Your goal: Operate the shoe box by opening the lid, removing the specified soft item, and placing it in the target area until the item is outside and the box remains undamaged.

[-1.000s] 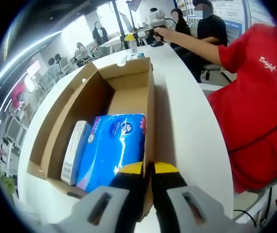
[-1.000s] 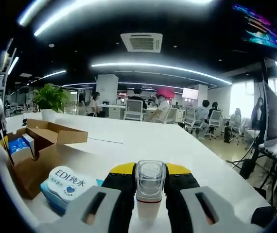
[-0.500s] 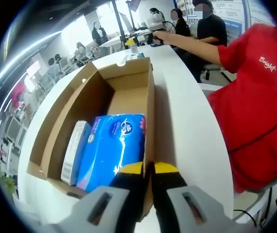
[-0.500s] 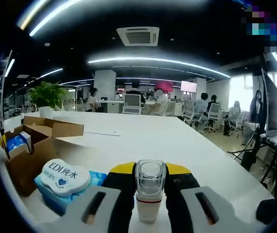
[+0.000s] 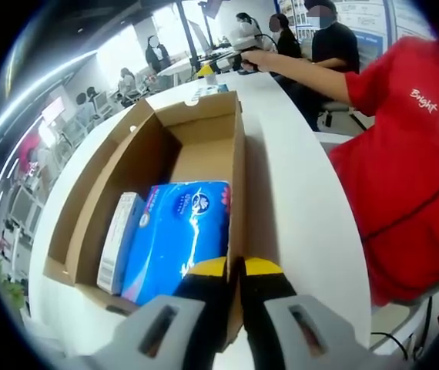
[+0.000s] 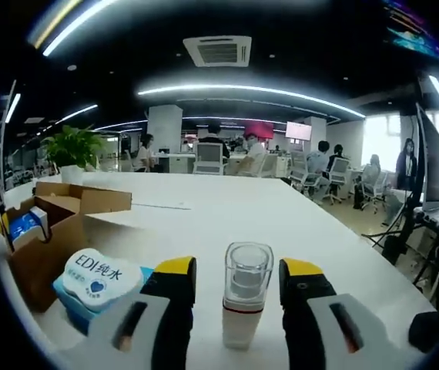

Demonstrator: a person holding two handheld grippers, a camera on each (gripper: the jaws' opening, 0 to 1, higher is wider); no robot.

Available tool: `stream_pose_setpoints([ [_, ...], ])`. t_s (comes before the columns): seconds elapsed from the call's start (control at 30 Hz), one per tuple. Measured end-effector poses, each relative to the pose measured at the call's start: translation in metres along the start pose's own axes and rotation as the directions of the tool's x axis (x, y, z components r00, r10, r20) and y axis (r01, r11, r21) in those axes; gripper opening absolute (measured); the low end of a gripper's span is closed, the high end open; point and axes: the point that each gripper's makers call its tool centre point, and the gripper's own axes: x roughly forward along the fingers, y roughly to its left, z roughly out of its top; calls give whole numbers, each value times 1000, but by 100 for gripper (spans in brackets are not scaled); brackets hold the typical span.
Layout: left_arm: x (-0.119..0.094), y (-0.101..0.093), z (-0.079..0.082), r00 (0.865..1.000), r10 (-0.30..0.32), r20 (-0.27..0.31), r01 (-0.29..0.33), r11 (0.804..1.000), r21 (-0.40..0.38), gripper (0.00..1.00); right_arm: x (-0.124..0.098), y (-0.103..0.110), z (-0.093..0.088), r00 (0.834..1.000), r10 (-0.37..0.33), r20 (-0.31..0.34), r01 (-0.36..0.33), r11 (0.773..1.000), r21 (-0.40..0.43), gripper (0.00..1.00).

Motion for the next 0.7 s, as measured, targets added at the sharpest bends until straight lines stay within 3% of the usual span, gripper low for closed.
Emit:
stream_pose_setpoints([
  [0.1,0,0,-1,1000,-3,-3,3,1000,-4,5,-4,-5,9,999,-40,37,40,999,-15,63],
  [0.17,1,1,-1,1000,-4,-4,4,1000,-6,5,-11,-7,18,997,-56,53,57,998,-10,79],
  [0.3,0,0,1,1000,-2,-4,2,1000,-6,5,-25,-5,38,991,-52,125,50,999,18,79],
  [0.4,0,-1,1,1000,1,-3,-1,1000,-5,5,-40,16,56,988,-23,155,23,1000,-3,80],
  [0.5,0,0,1,1000,2,-2,-2,1000,-4,5,-46,33,69,986,16,164,-12,999,-30,89],
  [0.57,0,0,0,1000,1,-2,-1,1000,-5,5,-54,43,84,980,40,195,-29,998,-62,85],
  [0.6,0,0,1,1000,1,-2,-1,1000,-6,5,-57,48,91,975,52,217,-37,997,-75,68],
  [0.63,0,0,1,1000,0,-2,0,1000,-8,5,-68,68,113,956,115,268,-80,987,-140,67],
  [0.7,0,-1,2,1000,3,-3,-3,1000,-7,5,-75,85,124,952,135,274,-94,983,-158,64],
])
